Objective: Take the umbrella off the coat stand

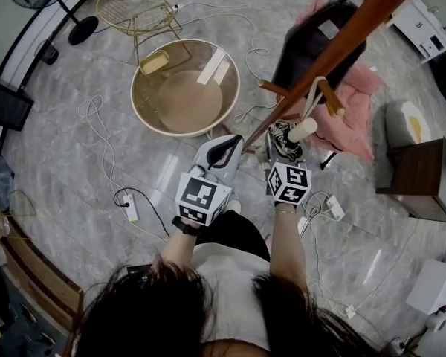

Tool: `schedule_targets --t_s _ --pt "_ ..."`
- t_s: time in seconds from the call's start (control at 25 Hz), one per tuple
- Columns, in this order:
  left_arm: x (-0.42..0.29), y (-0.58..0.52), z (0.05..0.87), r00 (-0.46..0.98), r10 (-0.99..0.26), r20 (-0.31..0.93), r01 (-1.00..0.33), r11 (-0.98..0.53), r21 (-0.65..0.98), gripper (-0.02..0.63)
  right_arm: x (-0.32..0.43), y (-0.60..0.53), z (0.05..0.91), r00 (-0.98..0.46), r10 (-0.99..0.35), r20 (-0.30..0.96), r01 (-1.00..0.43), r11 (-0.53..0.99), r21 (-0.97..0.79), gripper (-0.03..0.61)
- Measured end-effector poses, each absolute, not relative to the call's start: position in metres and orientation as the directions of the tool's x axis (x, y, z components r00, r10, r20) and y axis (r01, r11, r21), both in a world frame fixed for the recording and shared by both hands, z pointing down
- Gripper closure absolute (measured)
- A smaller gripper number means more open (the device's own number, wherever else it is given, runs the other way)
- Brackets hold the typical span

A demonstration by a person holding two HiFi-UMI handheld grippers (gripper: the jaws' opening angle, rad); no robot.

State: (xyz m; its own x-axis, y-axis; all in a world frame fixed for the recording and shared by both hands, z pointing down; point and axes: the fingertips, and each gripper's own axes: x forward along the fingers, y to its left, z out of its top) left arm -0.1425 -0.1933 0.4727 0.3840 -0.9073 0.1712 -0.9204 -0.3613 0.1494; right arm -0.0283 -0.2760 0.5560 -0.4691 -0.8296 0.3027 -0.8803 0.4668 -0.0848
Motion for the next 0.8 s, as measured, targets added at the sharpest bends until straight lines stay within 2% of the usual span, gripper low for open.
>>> schedule_targets --t_s 0.8 --pt "-0.133 -0.185 0.434 0.381 -0.919 0.095 -0.922 -0.372 0.104 0.554 -0.015 -0.262 0.49 -0.48 -0.861 0.166 -0.877 0.478 -0.056 0.304"
